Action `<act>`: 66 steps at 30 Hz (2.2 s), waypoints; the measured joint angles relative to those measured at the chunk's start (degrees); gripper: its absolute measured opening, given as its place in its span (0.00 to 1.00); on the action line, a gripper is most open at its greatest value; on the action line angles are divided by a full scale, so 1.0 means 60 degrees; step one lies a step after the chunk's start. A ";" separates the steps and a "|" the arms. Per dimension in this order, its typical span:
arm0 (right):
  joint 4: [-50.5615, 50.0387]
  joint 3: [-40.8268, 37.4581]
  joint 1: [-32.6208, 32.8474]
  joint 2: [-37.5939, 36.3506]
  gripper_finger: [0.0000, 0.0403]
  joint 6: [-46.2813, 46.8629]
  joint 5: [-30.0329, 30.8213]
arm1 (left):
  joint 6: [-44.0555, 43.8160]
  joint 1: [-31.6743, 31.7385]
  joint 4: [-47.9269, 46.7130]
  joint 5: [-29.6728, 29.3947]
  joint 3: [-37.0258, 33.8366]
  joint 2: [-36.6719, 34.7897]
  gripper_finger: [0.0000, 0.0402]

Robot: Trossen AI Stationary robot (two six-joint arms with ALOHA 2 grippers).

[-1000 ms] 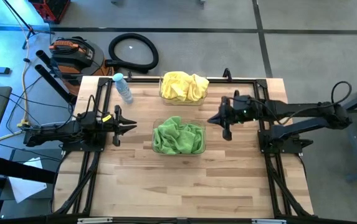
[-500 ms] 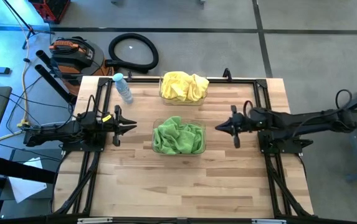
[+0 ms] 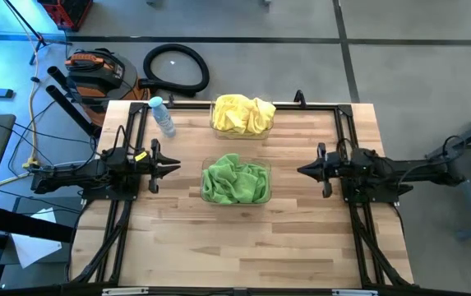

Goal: Sort microfiber towel by color & place in baskets
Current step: Return to Home Position

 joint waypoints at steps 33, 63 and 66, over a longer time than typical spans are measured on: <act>-0.3982 0.0165 0.0004 -0.2443 0.00 0.0481 -0.0012 | 0.0002 0.0000 -0.0003 0.0007 0.0000 0.0000 0.13; -0.4092 0.0165 0.0004 -0.2439 0.00 0.0532 -0.0012 | -0.0001 0.0000 0.0000 0.0004 0.0000 0.0000 0.13; -0.4092 0.0165 0.0004 -0.2439 0.00 0.0529 -0.0012 | -0.0001 0.0000 0.0000 0.0004 0.0000 0.0000 0.13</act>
